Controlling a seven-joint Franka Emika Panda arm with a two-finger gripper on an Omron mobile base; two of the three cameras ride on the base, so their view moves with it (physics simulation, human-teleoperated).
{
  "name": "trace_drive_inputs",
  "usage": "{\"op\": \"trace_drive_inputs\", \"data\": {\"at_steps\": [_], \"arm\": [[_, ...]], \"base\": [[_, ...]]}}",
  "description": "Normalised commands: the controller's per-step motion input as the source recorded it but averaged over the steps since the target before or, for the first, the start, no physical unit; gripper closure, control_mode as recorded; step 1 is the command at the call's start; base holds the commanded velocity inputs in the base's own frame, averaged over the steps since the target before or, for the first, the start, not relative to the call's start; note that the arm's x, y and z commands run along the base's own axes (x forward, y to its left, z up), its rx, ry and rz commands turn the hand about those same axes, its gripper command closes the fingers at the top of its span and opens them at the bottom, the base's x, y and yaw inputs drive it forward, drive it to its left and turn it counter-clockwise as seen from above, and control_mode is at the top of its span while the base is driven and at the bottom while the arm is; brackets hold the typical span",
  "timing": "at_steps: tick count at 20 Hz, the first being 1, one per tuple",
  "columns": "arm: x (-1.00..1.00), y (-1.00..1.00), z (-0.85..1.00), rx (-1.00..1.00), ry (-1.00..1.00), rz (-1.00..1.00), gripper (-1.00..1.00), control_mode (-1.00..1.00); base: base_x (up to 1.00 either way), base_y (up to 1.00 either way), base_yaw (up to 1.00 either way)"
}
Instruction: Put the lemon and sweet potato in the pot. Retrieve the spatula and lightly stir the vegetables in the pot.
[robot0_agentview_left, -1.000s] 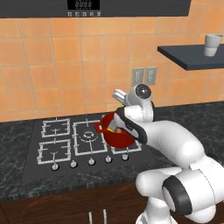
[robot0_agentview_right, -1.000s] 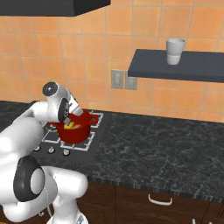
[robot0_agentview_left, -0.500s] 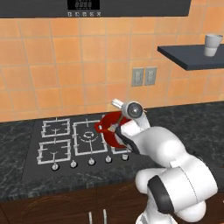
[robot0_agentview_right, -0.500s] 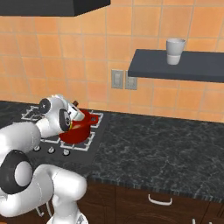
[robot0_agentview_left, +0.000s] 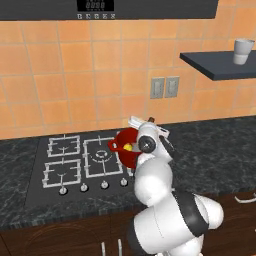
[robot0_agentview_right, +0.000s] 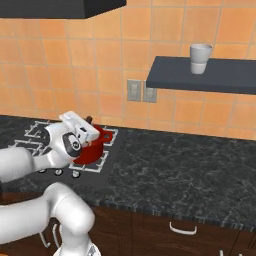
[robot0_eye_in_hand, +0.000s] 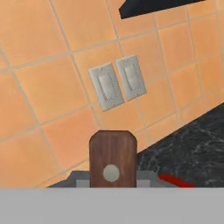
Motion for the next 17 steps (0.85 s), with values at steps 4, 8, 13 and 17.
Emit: {"op": "trace_drive_inputs", "data": {"at_steps": [4,8,13,17], "arm": [[0.06,0.04,0.04,-0.03,-0.22,-0.04,1.0,-1.0],[-0.13,0.02,0.67,0.01,-0.11,-0.02,1.0,-1.0],[-0.52,-0.01,0.97,0.06,0.05,-0.07,1.0,-1.0],[-0.34,-0.07,0.72,0.03,0.35,-0.12,1.0,-1.0]], "base": [[0.0,0.0,0.0],[0.0,0.0,0.0],[0.0,0.0,0.0],[0.0,0.0,0.0]]}}
